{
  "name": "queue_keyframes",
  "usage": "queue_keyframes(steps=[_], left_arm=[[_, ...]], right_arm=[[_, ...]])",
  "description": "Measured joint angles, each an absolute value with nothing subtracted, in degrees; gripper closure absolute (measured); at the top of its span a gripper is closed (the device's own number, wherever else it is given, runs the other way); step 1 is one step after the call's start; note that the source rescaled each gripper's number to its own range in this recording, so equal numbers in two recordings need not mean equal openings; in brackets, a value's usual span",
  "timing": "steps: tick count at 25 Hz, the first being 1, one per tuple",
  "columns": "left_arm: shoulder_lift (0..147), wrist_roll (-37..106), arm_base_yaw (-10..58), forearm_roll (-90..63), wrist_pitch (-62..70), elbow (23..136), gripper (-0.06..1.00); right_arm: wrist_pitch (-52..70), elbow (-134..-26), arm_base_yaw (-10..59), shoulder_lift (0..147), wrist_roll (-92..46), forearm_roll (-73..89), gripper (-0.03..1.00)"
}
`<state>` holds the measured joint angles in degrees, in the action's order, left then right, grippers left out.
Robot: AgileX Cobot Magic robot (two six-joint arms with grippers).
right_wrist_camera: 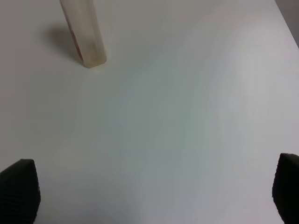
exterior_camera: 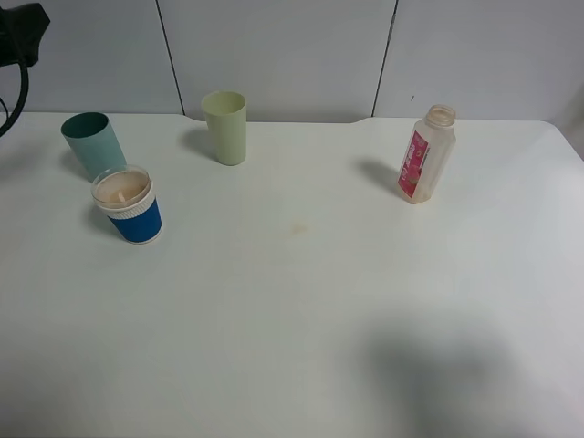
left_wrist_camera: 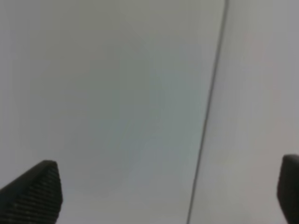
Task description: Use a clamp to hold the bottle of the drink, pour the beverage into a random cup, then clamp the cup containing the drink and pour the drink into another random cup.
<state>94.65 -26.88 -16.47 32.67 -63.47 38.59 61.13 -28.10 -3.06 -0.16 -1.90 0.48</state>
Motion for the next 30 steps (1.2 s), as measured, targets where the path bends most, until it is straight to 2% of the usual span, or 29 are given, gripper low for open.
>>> queue_keyframes(steps=[8, 12, 16, 24, 25, 27, 30], left_arm=[[89.4, -22.7, -12.4, 24.0, -63.0, 34.5, 0.17], [87.6, -8.6, 0.7, 7.2, -61.3, 31.1, 0.17], [86.5, -5.4, 6.3, 1.0, -60.9, 30.9, 0.17], [82.4, -10.2, 8.4, 0.3, -59.9, 30.7, 0.17], [82.2, -11.1, 8.4, 0.3, -59.8, 30.6, 0.16], [79.9, -15.6, 8.4, 0.4, -57.4, 29.3, 0.00], [78.3, -16.2, 8.4, 0.5, -56.4, 28.1, -0.03]], right_arm=[[61.1, -28.1, -3.1, -0.2, -1.9, 0.5, -0.03], [61.1, -28.1, -3.1, -0.2, -1.9, 0.5, -0.03], [61.1, -28.1, -3.1, -0.2, -1.9, 0.5, -0.03], [61.1, -28.1, -3.1, -0.2, -1.9, 0.5, -0.03], [61.1, -28.1, -3.1, -0.2, -1.9, 0.5, -0.03], [61.1, -28.1, -3.1, -0.2, -1.9, 0.5, -0.03], [61.1, -28.1, -3.1, -0.2, -1.9, 0.5, -0.03]])
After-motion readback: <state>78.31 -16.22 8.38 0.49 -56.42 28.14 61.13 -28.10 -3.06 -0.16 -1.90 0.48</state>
